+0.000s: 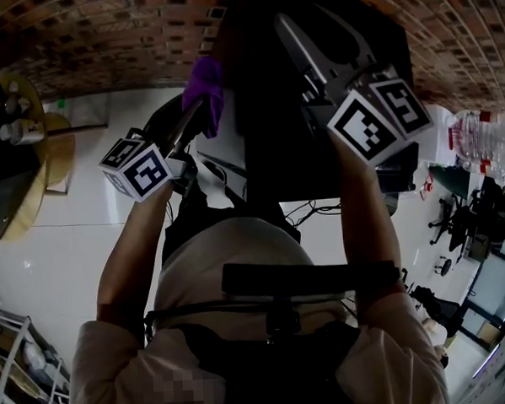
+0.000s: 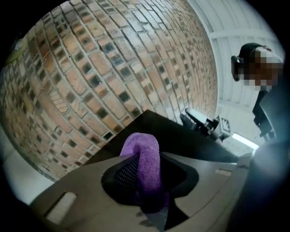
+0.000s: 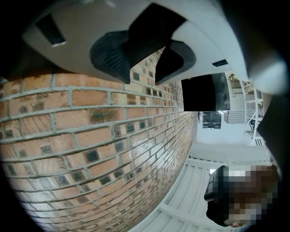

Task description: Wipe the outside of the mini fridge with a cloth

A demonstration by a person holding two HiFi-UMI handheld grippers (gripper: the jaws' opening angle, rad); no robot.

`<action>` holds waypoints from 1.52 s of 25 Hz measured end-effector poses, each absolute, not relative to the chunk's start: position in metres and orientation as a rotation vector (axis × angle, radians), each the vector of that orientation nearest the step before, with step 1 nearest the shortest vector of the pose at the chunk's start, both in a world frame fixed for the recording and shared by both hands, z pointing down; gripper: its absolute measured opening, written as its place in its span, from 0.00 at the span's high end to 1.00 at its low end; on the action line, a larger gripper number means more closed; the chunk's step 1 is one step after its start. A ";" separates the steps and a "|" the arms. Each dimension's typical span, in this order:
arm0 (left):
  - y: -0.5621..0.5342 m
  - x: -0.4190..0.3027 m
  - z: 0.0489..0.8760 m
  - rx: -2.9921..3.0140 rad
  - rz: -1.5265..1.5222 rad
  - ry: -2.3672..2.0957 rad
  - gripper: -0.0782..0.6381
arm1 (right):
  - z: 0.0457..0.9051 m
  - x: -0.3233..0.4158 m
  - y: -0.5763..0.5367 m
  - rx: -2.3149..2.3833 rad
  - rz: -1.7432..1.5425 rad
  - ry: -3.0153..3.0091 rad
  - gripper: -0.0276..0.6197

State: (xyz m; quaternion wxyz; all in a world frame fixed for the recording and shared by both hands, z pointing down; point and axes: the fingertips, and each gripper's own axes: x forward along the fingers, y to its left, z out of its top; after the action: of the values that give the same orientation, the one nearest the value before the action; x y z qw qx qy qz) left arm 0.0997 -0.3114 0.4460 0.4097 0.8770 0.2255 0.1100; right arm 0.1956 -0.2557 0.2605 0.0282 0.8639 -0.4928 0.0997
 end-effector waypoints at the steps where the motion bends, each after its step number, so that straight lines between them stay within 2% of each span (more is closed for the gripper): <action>1: -0.312 0.094 0.433 2.200 0.262 0.566 0.74 | 0.260 0.196 -0.256 2.666 0.306 -1.522 0.70; 10: -0.294 0.055 0.345 2.146 0.198 0.626 0.74 | 0.261 0.196 -0.256 2.666 0.307 -1.521 0.70; 17: -0.284 0.037 0.311 2.068 0.173 0.639 0.74 | 0.260 0.195 -0.256 2.665 0.308 -1.524 0.70; 38: -0.272 0.029 0.378 2.031 0.223 0.555 0.73 | 0.258 0.195 -0.261 2.670 0.314 -1.544 0.70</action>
State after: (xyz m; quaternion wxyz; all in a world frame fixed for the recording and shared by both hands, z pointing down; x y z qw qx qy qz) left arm 0.0293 -0.2723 0.3783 0.4900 0.8362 0.2285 0.0919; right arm 0.1945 -0.2609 0.2579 0.0204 0.8610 -0.4980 0.1013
